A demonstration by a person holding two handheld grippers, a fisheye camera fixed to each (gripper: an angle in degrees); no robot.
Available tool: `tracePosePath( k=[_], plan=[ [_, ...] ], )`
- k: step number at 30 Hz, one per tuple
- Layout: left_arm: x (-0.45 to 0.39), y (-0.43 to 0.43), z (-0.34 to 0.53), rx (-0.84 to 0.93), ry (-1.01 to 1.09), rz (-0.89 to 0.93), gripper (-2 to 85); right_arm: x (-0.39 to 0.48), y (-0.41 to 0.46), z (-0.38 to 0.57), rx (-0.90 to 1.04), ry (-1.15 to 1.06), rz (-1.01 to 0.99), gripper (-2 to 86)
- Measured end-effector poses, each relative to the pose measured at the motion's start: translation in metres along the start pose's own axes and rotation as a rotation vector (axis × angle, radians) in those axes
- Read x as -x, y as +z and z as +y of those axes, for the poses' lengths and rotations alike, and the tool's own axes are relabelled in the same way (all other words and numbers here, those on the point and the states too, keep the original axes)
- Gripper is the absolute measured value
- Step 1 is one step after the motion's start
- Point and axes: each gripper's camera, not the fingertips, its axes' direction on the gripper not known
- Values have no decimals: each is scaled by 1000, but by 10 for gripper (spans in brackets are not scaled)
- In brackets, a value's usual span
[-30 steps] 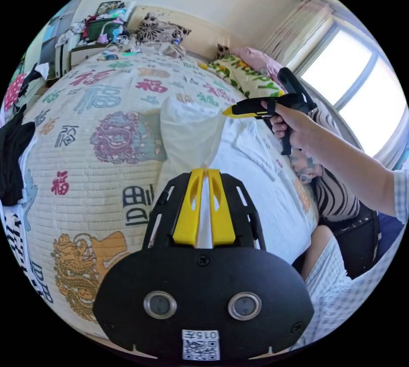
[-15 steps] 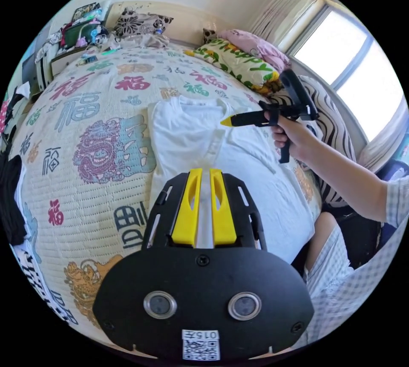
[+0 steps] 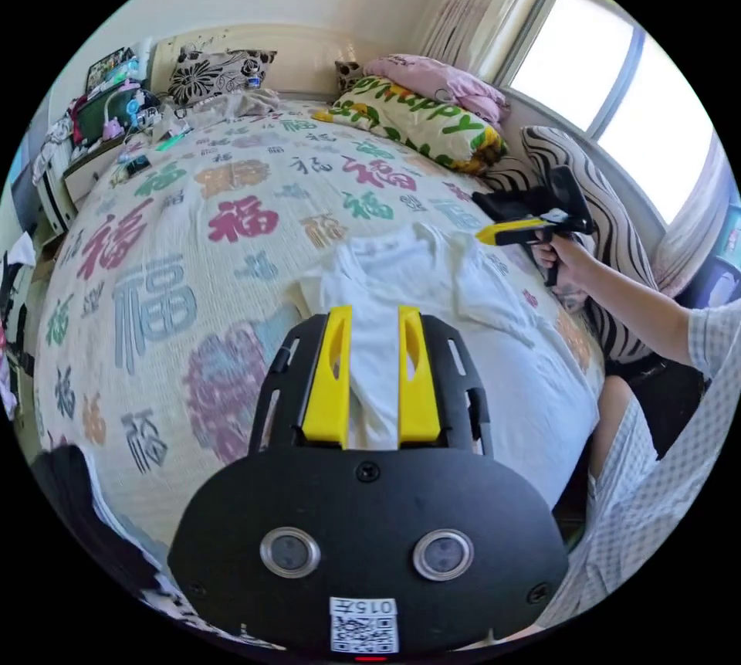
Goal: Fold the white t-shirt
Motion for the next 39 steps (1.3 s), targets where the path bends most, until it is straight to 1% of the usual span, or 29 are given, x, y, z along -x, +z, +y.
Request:
tracePosePath(
  k=[1, 5, 6, 7, 8, 10, 11, 14, 16, 19, 20, 23, 26, 28, 29, 31, 34, 39],
  plan=[
    [9, 12, -21, 23, -2, -15, 91, -12, -4, -8, 22, 2, 50, 91],
    [14, 64, -76, 101, 74, -76, 84, -42, 6, -30, 123, 15, 109, 96],
    [14, 73, -81, 125, 80, -72, 82, -48, 12, -34, 160, 9, 127, 95],
    [15, 90, -89, 189, 74, -50, 75, -53, 18, -36, 202, 12, 132, 93],
    [13, 107, -93, 270, 84, -29, 67, -56, 21, -37, 219, 10, 113, 91],
    [5, 128, -94, 379, 145, -49, 49, -61, 27, -34, 269, 26, 53, 68],
    [-1, 130, -95, 370, 184, -72, 32, -60, 25, -33, 263, 20, 61, 58],
    [-11, 136, -101, 413, 222, -68, 9, -58, 20, -26, 323, -51, -35, 23],
    [-14, 132, -109, 390, 220, -101, 3, -58, 7, -23, 299, -47, 25, 12],
    [-12, 119, -128, 319, 165, -82, -2, -62, -17, -26, 269, -18, 60, 5],
    [-12, 112, -137, 281, 144, -118, -3, -62, -21, -27, 264, -14, 71, 5],
    [-10, 106, -156, 263, 119, -100, -4, -58, -38, -33, 282, -25, 132, 2],
    [-23, 112, -163, 289, 162, -162, -4, -52, -52, -37, 267, -21, 139, 2],
    [-29, 111, -166, 270, 163, -194, -4, -47, -60, -35, 266, -14, 185, 2],
    [-30, 109, -169, 246, 148, -207, -4, -46, -63, -34, 252, -7, 193, 2],
    [-31, 100, -174, 187, 115, -233, -4, -48, -86, -29, 135, 52, 188, 2],
    [-33, 92, -182, 139, 99, -235, -4, -53, -109, -24, 70, 108, 185, 3],
    [-44, 84, -167, 109, 160, -224, -4, -45, -133, 0, 46, 88, 183, 3]
  ],
)
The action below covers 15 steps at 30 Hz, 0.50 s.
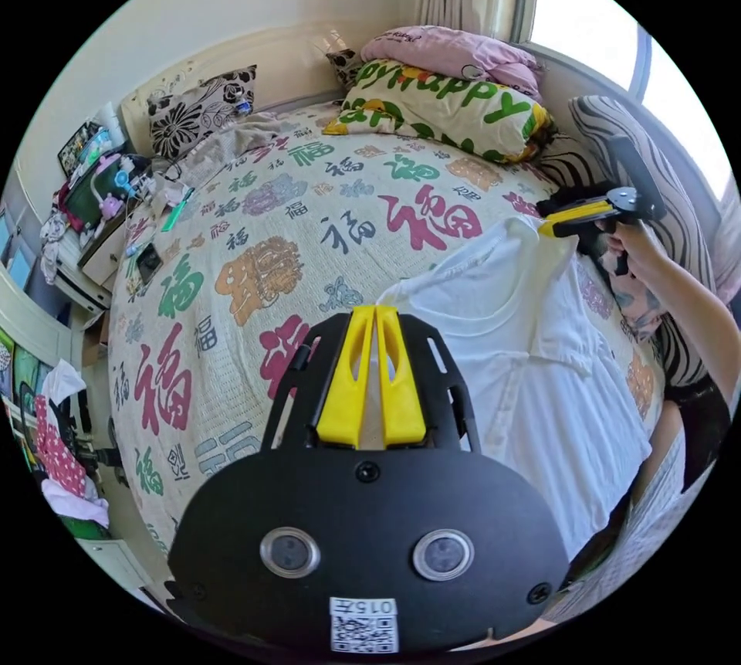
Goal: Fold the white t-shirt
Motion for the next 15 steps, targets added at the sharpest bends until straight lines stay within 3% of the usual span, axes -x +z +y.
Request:
tracePosePath(
  k=[5, 10, 15],
  plan=[
    [-30, -42, 75, -69, 108, 84, -4, 19, -41, 70, -53, -102, -101, 4],
    [-79, -97, 174, -104, 171, 210, -4, 76, -98, 198, -87, -237, -202, 4],
    [-139, -128, 274, -12, 196, 291, -4, 141, -111, 325, -21, -301, -212, 6]
  ],
)
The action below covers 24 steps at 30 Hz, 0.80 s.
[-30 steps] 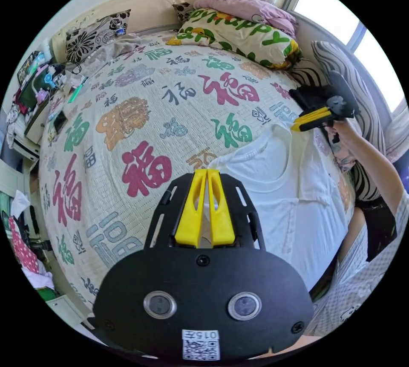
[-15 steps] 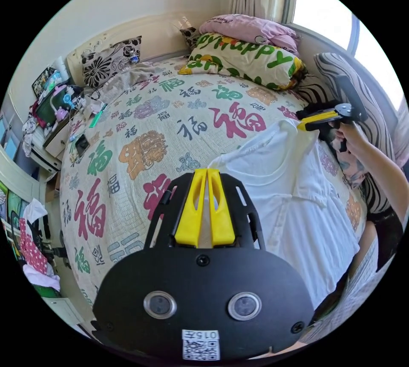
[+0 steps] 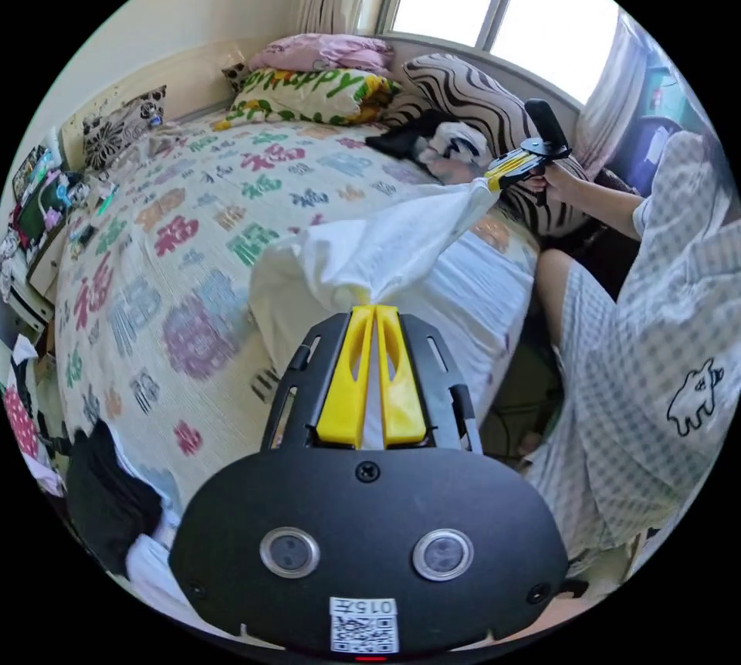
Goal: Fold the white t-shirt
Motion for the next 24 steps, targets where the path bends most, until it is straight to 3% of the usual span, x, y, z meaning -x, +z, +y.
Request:
tracePosePath(
  k=[7, 12, 20, 24],
  plan=[
    [-62, 47, 88, 205, -116, 8, -4, 67, 77, 116, 194, 52, 41, 25],
    [-69, 55, 108, 369, -173, -66, -5, 76, 80, 144, 245, 113, 47, 54],
    [-66, 30, 86, 190, -196, -68, 11, 91, 46, 158, 110, 103, 104, 58],
    [-53, 52, 87, 191, -217, 22, 11, 92, 71, 164, 114, 80, -33, 39]
  ],
)
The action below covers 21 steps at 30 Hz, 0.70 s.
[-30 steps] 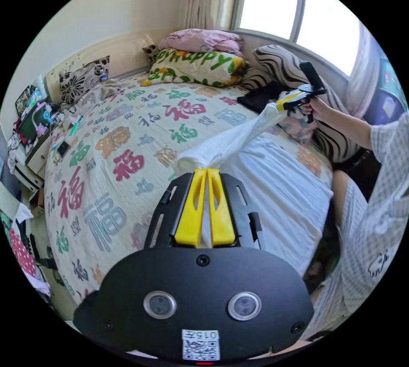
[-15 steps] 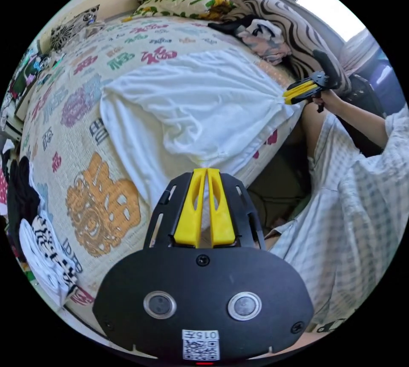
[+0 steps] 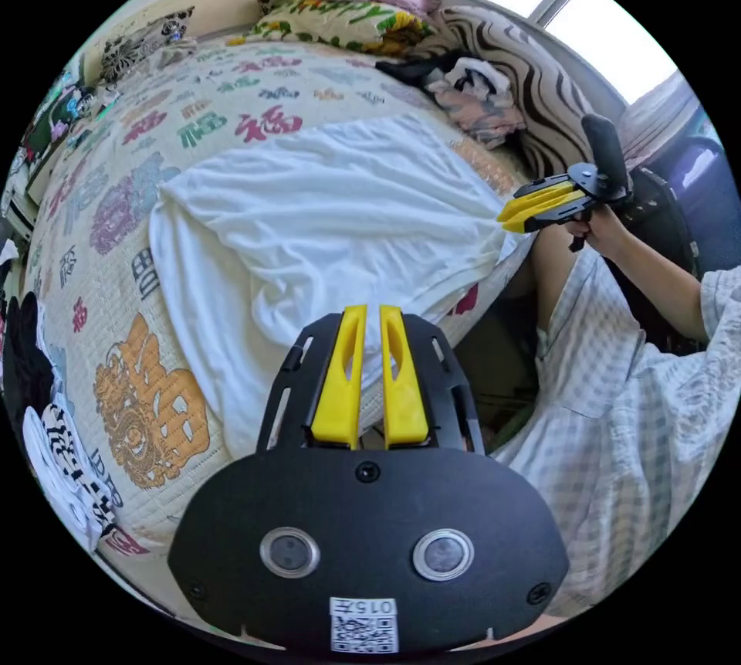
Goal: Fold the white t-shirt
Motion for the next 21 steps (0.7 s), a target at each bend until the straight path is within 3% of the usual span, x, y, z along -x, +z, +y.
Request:
tracePosePath(
  k=[2, 4, 7, 13, 21],
  plan=[
    [14, 18, 4, 119, -28, -45, 10, -4, 24, 5, 101, 9, 2, 21],
    [26, 17, 11, 124, -51, -13, 11, -17, 48, 19, 215, 75, -10, 6],
    [50, -2, 14, 146, -93, 65, 16, -37, 26, 37, 101, 141, -135, 6],
    [152, -76, 3, -225, -365, 36, 75, -136, -51, 54, -262, 379, -176, 72],
    [277, -36, -31, -202, -648, 214, 84, -253, -20, 31, -245, 656, -270, 94]
  ],
)
